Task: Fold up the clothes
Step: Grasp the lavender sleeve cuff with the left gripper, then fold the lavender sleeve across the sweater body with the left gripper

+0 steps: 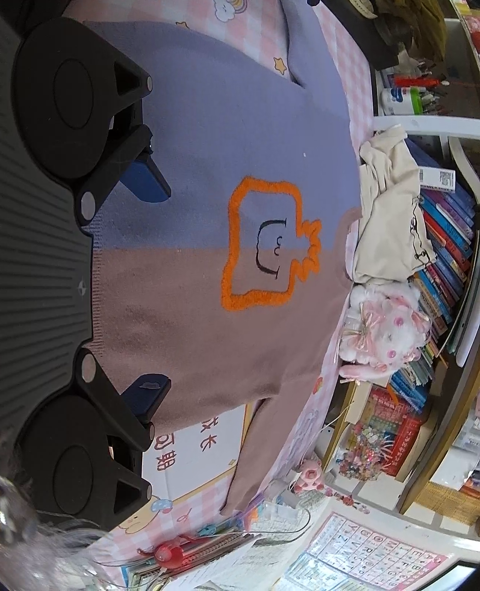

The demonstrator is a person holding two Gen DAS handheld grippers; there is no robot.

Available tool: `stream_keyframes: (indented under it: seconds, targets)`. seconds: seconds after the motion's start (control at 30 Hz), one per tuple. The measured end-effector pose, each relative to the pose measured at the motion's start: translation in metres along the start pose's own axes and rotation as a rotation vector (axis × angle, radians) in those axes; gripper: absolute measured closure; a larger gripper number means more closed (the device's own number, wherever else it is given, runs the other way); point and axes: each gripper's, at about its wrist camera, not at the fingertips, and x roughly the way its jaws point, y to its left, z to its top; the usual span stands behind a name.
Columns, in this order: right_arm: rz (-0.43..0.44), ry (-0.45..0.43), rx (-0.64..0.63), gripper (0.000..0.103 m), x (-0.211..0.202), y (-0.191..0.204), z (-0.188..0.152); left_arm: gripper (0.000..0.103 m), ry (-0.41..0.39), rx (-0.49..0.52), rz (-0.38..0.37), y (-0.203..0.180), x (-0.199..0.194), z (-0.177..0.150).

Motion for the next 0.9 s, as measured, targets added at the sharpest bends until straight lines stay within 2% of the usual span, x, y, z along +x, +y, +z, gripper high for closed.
stream_keyframes:
  seconds: [0.13,0.2,0.27,0.4,0.47,0.53,0.73,0.9]
  targets:
    - [-0.010,-0.005,0.016,0.003,-0.001,-0.005,-0.001,0.029,-0.033,-0.118,0.002,0.014,0.003,0.012]
    - [-0.014,-0.007,0.022,0.003,-0.001,-0.007,-0.002,0.037,-0.049,-0.187,0.002,0.024,0.004,0.018]
    - [-0.019,-0.007,0.031,0.003,-0.002,-0.010,-0.003,0.053,-0.059,-0.238,0.001,0.032,0.005,0.022]
    - [-0.022,-0.006,0.043,0.003,-0.002,-0.012,-0.003,0.074,-0.065,-0.301,0.016,0.043,0.005,0.020]
    - [-0.017,-0.006,0.036,0.003,-0.002,-0.011,-0.004,0.093,-0.065,-0.352,0.028,0.050,0.005,0.018]
    - [-0.011,-0.007,0.025,0.003,-0.003,-0.009,-0.004,0.099,-0.060,-0.389,0.022,0.058,0.004,0.017]
    - [-0.007,-0.008,0.021,0.003,-0.006,-0.009,-0.006,0.100,-0.065,-0.390,-0.006,0.062,0.003,0.018]
    - [-0.010,0.011,-0.001,0.003,-0.009,-0.011,-0.009,0.101,-0.115,-0.347,-0.089,0.049,-0.009,0.028]
